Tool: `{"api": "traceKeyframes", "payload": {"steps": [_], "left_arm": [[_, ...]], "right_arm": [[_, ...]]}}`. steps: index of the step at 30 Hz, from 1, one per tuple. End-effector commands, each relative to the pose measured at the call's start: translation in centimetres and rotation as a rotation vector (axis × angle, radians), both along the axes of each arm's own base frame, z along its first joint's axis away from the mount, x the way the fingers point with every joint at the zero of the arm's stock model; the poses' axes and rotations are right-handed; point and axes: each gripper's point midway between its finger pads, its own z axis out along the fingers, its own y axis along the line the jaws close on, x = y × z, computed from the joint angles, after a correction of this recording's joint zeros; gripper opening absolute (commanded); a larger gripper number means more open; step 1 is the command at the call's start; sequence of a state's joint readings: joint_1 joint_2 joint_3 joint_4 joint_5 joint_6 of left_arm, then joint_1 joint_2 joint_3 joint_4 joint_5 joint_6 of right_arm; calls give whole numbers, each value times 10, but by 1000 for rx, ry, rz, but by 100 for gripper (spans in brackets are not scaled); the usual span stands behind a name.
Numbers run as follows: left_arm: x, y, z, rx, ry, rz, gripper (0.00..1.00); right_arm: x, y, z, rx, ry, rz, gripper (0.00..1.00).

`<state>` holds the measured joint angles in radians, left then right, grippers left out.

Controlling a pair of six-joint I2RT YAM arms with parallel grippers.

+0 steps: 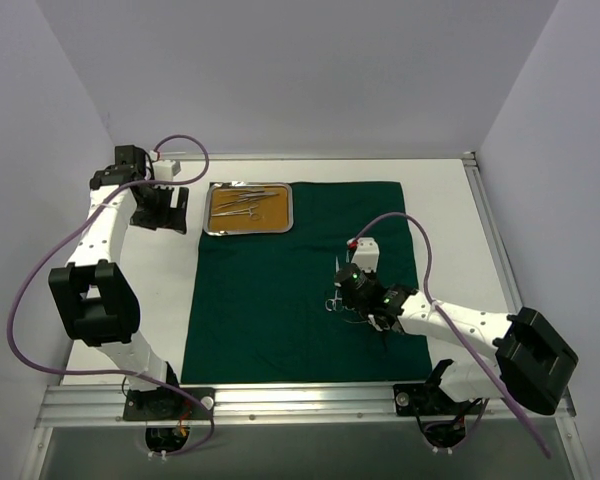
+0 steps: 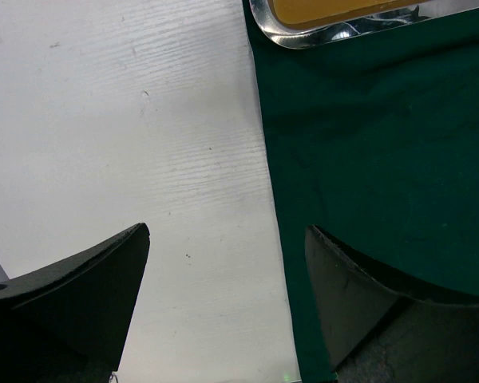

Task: Open and lay out the surgical kit
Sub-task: Place the medical item in the surgical kit.

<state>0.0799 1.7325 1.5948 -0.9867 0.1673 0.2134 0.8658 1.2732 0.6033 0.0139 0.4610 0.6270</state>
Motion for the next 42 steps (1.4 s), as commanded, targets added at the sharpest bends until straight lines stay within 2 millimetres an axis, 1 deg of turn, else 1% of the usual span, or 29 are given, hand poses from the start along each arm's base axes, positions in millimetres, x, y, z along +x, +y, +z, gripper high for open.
{"api": "traceKeyframes", "payload": {"steps": [1,3,5,6,7,8,9,12,15,18,19,21,22,23,24,27,29,36,42], "left_arm": [[3,-1,19,5,-77,3,88],[2,-1,19,6,-80,4,88],[1,0,19,11,-85,3,88],[0,0,18,14,-85,3,88],[0,1,18,16,-86,2,88],[0,1,18,16,-88,2,88],[0,1,20,19,-93,1,88],[-1,1,21,19,-99,-2,88],[-2,0,21,17,-98,-5,89],[-3,-1,20,11,-94,-8,89],[-3,-1,20,9,-91,-9,88],[-2,-1,20,8,-90,-10,88],[-2,-1,20,7,-87,-8,88],[-1,-1,20,6,-88,-10,89],[-1,-2,19,7,-85,-10,88],[-1,-1,18,7,-81,-10,88],[-1,-1,16,5,-76,-10,89],[0,-1,13,5,-67,-10,89],[1,-1,8,4,-56,-10,89]], "right_arm": [[11,22,14,52,-82,99,0],[14,23,20,34,-120,149,0],[14,25,28,60,-156,178,0],[10,22,22,62,-153,190,0],[9,27,29,103,-176,214,0],[7,26,29,110,-179,223,0],[4,22,24,109,-175,222,0],[3,16,21,117,-172,209,0],[6,17,14,101,-139,204,0],[19,13,6,49,-88,142,0],[27,13,4,36,-57,114,0],[33,18,0,37,-31,108,0],[34,20,-8,27,-7,106,0],[37,22,-8,31,-6,101,0],[37,20,-11,29,-2,87,0],[43,8,-14,31,6,15,0],[45,6,-14,41,7,13,0],[46,13,-24,10,35,72,0],[51,25,-33,4,70,109,0]]}}
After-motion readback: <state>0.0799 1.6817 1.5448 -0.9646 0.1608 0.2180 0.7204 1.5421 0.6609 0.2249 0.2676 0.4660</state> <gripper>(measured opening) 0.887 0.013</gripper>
